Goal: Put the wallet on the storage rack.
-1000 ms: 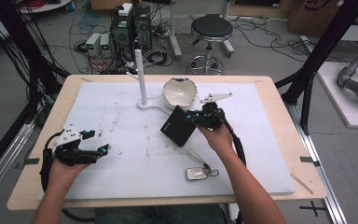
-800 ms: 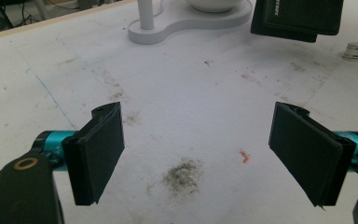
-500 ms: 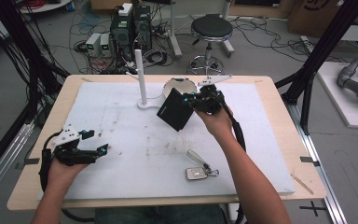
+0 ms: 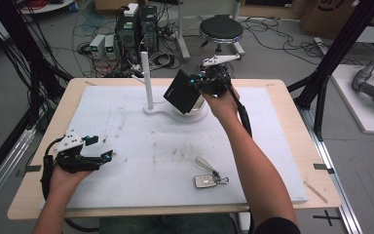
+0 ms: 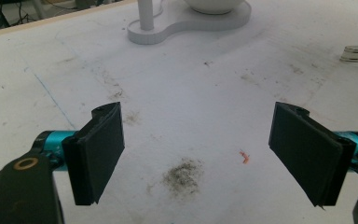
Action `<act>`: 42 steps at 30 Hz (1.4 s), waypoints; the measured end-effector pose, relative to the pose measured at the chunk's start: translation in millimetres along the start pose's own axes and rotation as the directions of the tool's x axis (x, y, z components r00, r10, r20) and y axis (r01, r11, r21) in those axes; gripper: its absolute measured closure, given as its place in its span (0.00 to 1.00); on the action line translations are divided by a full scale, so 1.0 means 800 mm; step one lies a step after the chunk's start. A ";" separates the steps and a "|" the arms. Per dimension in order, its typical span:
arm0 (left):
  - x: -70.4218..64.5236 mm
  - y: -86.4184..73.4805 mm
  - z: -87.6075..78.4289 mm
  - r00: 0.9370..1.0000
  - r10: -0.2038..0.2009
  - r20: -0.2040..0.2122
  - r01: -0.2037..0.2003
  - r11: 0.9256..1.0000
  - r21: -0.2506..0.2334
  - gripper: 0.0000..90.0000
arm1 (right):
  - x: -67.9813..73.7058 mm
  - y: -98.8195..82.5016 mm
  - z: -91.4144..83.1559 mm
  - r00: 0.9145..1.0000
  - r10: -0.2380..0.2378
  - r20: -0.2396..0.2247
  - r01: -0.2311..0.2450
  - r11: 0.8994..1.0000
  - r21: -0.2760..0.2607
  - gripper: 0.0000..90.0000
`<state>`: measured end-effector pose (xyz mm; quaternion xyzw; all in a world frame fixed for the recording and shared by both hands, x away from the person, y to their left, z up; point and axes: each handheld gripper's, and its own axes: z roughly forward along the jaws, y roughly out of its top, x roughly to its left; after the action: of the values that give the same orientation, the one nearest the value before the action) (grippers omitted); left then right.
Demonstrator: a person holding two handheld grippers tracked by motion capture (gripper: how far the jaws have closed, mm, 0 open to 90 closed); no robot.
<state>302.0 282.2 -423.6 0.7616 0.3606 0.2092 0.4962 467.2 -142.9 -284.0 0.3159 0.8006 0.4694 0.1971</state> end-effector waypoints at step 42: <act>-0.003 0.000 0.007 1.000 -0.002 0.012 0.002 1.000 0.009 0.20 | -0.032 -0.045 0.069 0.988 -0.071 0.136 0.056 0.992 0.111 0.88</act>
<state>304.0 277.1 -425.7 0.7647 0.3591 0.2026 0.4952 508.2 -139.2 -341.8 0.3325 0.8185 0.3962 0.2502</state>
